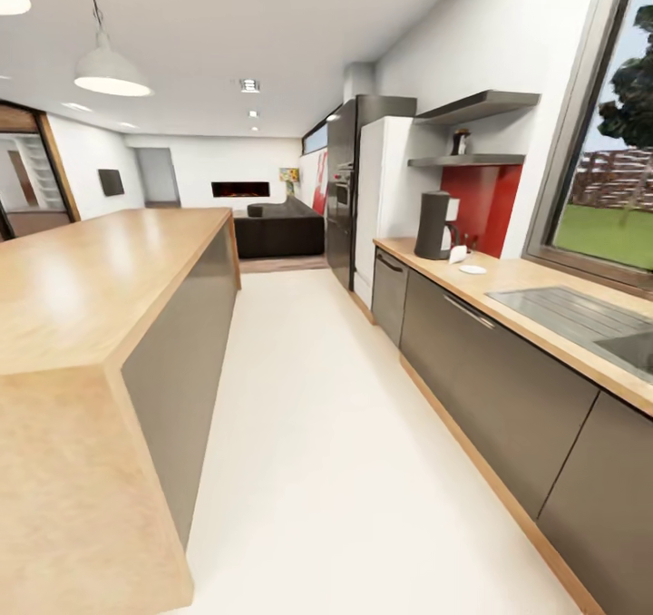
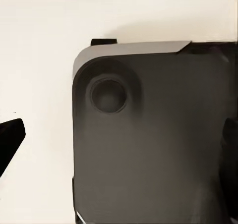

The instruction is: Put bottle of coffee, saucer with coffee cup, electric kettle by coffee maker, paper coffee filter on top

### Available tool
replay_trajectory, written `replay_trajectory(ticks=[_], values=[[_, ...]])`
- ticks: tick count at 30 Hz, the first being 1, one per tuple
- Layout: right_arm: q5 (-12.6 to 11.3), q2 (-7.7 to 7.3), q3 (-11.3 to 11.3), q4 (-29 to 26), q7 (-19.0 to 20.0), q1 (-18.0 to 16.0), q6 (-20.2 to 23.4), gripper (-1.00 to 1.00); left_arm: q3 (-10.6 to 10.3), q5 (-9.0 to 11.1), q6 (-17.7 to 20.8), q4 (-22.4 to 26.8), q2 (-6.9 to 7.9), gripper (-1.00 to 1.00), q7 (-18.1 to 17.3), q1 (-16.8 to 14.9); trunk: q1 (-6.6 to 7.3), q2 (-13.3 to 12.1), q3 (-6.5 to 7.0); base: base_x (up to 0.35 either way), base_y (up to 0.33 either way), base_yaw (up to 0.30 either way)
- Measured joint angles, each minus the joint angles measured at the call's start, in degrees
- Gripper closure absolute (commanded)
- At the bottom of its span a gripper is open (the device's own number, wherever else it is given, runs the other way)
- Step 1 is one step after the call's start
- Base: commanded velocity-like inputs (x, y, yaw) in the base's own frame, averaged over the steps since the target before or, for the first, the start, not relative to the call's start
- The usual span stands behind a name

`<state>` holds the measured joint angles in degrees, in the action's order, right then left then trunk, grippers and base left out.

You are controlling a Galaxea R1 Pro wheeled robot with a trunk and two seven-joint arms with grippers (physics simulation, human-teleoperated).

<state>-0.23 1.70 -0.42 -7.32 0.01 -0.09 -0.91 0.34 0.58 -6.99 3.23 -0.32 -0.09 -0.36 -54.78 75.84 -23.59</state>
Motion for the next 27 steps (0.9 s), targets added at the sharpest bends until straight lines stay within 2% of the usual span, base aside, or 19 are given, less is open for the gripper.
replay_trajectory(ticks=[6,7,9,11,12,13,16,18,22,27], values=[[0.0,-2.42,-0.1,-4.2,-0.2,0.0,0.1,-1.00,-0.3,-0.5,-0.7,5.9,-0.30,-1.00,-0.5,-0.3,1.32,-2.4,1.08,0.000,0.000,-0.267],[0.1,-3.05,0.0,-8.1,-0.2,0.0,0.0,-1.00,-0.5,-0.7,-0.7,7.5,-1.03,-1.00,-0.6,-0.7,1.54,-2.8,1.27,0.000,0.000,-0.265],[0.1,-3.41,0.0,-11.3,-0.2,0.0,0.0,-1.00,-0.5,-0.7,-0.7,8.1,-0.97,-1.00,-0.6,-1.9,1.98,-3.6,1.62,0.000,0.000,-0.171],[0.1,-3.87,0.0,-14.7,-0.2,0.0,-0.1,-1.00,-0.5,-0.7,-0.7,8.4,-0.72,-1.00,-0.6,-4.1,2.42,-4.4,1.98,0.000,0.000,-0.043],[0.1,-4.34,-0.1,-19.8,-0.3,-0.1,-4.2,-1.00,-0.5,-0.7,-0.7,8.6,-0.73,-1.00,-0.6,-7.2,2.64,-4.8,2.15,0.000,0.000,-0.005],[0.1,-4.39,-0.1,-22.1,-0.3,-0.1,-5.9,-1.00,-0.5,-0.7,-0.7,8.7,-0.82,-1.00,-0.6,-11.3,2.86,-5.2,2.35,0.000,0.000,-0.002],[0.1,-4.36,-0.5,-27.0,-0.3,-0.3,-7.4,-1.00,-0.5,-0.7,-0.8,8.7,-0.86,-1.00,-0.6,-14.0,3.51,-6.4,2.89,0.000,0.000,0.000],[0.1,-4.35,-0.5,-27.8,-0.3,-0.3,-7.7,-1.00,-0.2,-0.4,-1.0,8.6,-0.21,-1.00,-0.6,-14.9,3.95,-7.2,3.24,0.000,0.000,0.000],[0.1,-4.42,-0.5,-26.5,-0.3,-0.3,-7.9,-1.00,0.0,-0.2,-1.1,8.4,1.06,-1.00,-0.6,-14.8,4.83,-8.8,3.96,0.000,0.000,0.000],[0.1,-4.35,-0.5,-23.2,-0.3,-0.3,-8.0,-1.00,0.1,-0.1,-1.2,8.0,1.19,-1.00,-0.5,-14.5,5.93,-10.8,4.85,0.000,0.000,0.000]])
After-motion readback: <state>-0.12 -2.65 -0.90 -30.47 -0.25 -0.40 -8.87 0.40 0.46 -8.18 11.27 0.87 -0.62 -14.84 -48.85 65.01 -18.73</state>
